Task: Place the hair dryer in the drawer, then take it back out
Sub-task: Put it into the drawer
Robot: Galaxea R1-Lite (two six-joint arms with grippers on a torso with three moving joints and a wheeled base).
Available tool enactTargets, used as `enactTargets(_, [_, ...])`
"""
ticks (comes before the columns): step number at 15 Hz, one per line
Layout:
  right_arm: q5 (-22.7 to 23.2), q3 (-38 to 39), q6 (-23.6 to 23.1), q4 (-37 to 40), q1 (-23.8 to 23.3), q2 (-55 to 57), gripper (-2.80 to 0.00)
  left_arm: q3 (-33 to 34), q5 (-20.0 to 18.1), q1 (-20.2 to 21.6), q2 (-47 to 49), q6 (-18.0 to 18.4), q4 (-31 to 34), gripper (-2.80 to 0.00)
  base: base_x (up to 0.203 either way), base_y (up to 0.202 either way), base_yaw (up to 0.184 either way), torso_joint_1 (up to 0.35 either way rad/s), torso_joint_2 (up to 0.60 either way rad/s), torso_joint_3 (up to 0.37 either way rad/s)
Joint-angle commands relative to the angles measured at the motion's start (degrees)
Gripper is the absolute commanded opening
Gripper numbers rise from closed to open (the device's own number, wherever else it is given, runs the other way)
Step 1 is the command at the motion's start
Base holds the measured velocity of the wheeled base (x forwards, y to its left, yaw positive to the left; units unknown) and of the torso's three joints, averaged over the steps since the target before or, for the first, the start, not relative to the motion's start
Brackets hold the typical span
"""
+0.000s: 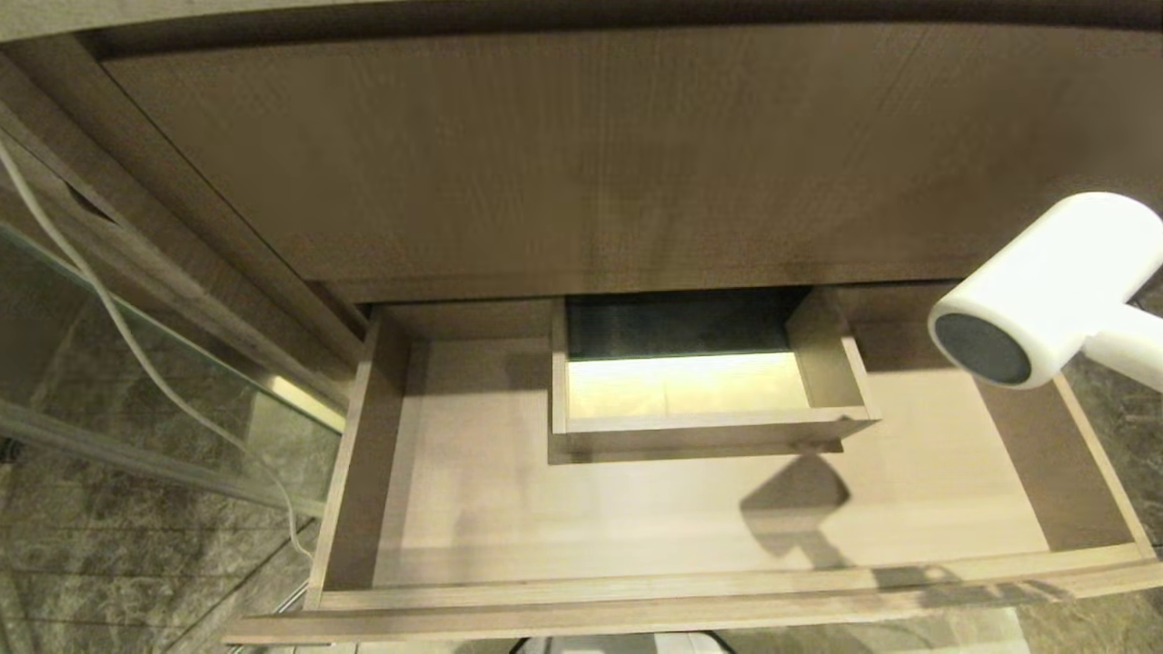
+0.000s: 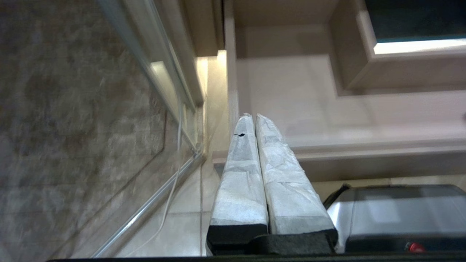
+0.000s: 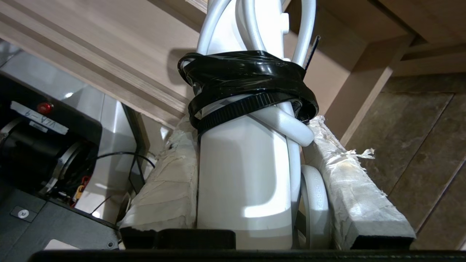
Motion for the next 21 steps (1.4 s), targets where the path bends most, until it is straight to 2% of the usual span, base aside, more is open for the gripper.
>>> enactTargets(1, [0.1,0.0,-0.2,0.3,0.0,-0.1,-2.8,0.0,0.1,0.0,0.0,0.0,0.1,-2.8,0.0,0.0,0.0,-0.242,0.33,0.115])
enactTargets(4, [0.1,0.0,-0.2,0.4,-0.1,-0.2,-2.8,-0.1,0.0,0.0,0.0,0.0,0.1,-2.8,0.0,0.0,0.0,-0.195,0.33,0.202])
enactTargets(10, [0.1,0.5,-0.2,0.4,0.0,-0.2,-2.8,0.0,0.0,0.0,0.0,0.0,0.1,-2.8,0.0,0.0,0.0,0.023,0.19,0.184])
enactTargets(21, [-0.2,1.7,-0.2,0.6,-0.2,-0.3,-2.8,0.0,0.1,0.0,0.1,0.0,0.1,-2.8,0.0,0.0,0.0,-0.03,0.11,0.046])
